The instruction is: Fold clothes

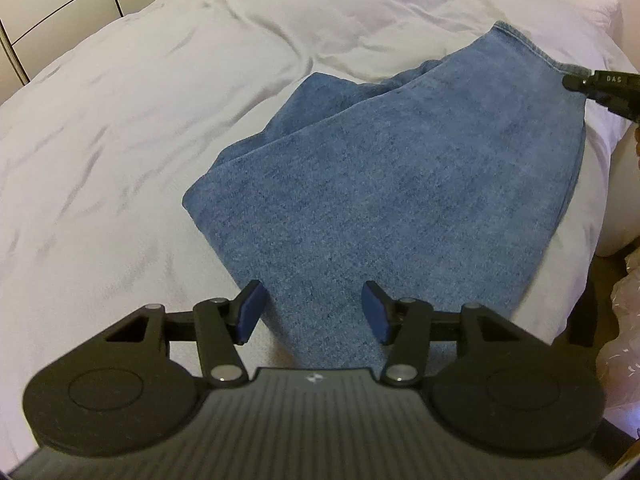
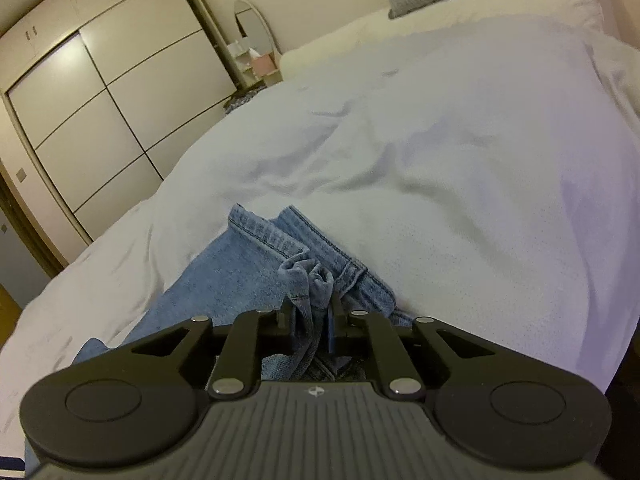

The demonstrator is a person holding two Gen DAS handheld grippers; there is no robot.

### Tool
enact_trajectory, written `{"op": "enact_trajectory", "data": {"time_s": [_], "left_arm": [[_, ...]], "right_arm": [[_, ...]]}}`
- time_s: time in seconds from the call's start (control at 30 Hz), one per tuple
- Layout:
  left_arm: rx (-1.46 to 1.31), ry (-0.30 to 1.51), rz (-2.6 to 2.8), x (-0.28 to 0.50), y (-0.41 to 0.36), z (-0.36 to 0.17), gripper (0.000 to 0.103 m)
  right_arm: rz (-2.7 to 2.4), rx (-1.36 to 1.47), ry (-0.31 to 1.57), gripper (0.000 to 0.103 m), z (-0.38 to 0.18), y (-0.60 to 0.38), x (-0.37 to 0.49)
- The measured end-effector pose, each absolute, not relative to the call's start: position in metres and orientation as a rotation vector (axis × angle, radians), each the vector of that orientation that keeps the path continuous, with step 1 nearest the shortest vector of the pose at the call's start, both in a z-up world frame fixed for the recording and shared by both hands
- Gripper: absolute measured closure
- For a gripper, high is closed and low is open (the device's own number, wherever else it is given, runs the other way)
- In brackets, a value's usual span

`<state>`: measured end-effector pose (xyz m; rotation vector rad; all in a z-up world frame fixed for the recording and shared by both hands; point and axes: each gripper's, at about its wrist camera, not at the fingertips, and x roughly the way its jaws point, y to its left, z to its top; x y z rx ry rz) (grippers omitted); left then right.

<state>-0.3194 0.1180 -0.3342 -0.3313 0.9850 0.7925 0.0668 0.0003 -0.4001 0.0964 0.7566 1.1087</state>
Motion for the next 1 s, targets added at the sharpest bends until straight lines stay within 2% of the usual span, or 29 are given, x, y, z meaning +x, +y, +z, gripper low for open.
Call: {"op": "enact_trajectory", "data": {"time_s": [0.03, 0.2, 0.4, 0.57, 0.7, 0.83, 1.0], "left_arm": [[-0.332, 0.985, 0.794, -0.319, 0.118, -0.334, 0.054], [-0.327, 0.984, 0.794, -0.319, 0.115, -0.333, 0.054], [-0.329, 0.979, 0.804, -0.319, 0.118, -0.334, 0.054], [-0.319, 0.965, 0.824, -0.318, 0.121, -0.330, 0.054], [-0.317, 0.960, 0.838, -0.319, 0.128, -0.329, 0.054], [-0.326, 0.954, 0.851, -0.318, 0.136, -0.332, 0.053], [-0.364, 0.907, 0.920, -0.323, 0.147, -0.331, 0.053]], "right_arm": [[1.103, 0.078, 0.746, 0.083, -0.399, 0.001, 0.066], [1.102, 0.033, 0.730, 0.083, -0.397, 0.002, 0.067], [1.094, 0.024, 0.744, 0.076, -0.396, -0.003, 0.072], [1.085, 0.025, 0.721, 0.075, -0.391, -0.007, 0.070], [1.096, 0.002, 0.615, 0.074, -0.377, -0.011, 0.058], [1.072, -0.126, 0.587, 0.074, -0.381, 0.000, 0.051], [1.075, -0.067, 0.547, 0.073, -0.375, -0.011, 0.046]]}}
